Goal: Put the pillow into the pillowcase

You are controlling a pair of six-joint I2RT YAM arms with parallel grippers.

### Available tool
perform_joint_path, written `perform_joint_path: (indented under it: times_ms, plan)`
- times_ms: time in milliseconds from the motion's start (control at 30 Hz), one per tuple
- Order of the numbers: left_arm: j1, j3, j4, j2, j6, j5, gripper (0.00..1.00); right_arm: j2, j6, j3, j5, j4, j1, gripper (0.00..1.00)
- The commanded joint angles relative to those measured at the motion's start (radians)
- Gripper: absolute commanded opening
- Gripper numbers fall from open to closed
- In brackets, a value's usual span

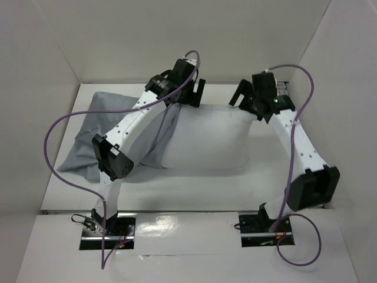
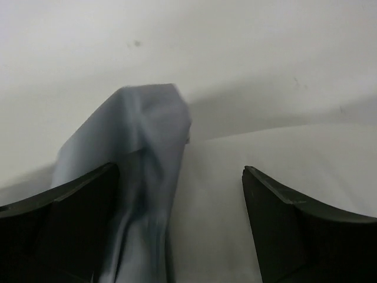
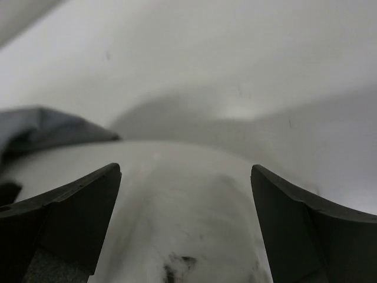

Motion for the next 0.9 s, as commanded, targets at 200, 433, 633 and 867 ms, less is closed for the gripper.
perform_joint_path:
  times_ms: [200, 433, 633, 867]
  plan:
    - [0.082, -0.070, 0.180, -0.326, 0.055, -0.178, 0.89, 0.223, -0.136, 0.397, 0.019, 0.096, -0.193, 1.00]
    - [0.029, -0.491, 0.203, -0.427, -0.046, -0.188, 0.71, 0.114, -0.191, 0.116, -0.102, 0.160, -0.264, 1.00]
    - [0.018, -0.575, 0.203, -0.394, -0.153, -0.215, 0.73, 0.105, -0.225, -0.048, -0.166, 0.173, -0.264, 1.00]
    - [0.018, -0.584, 0.203, -0.350, -0.193, -0.290, 0.73, 0.095, -0.225, -0.136, -0.185, 0.192, -0.273, 1.00]
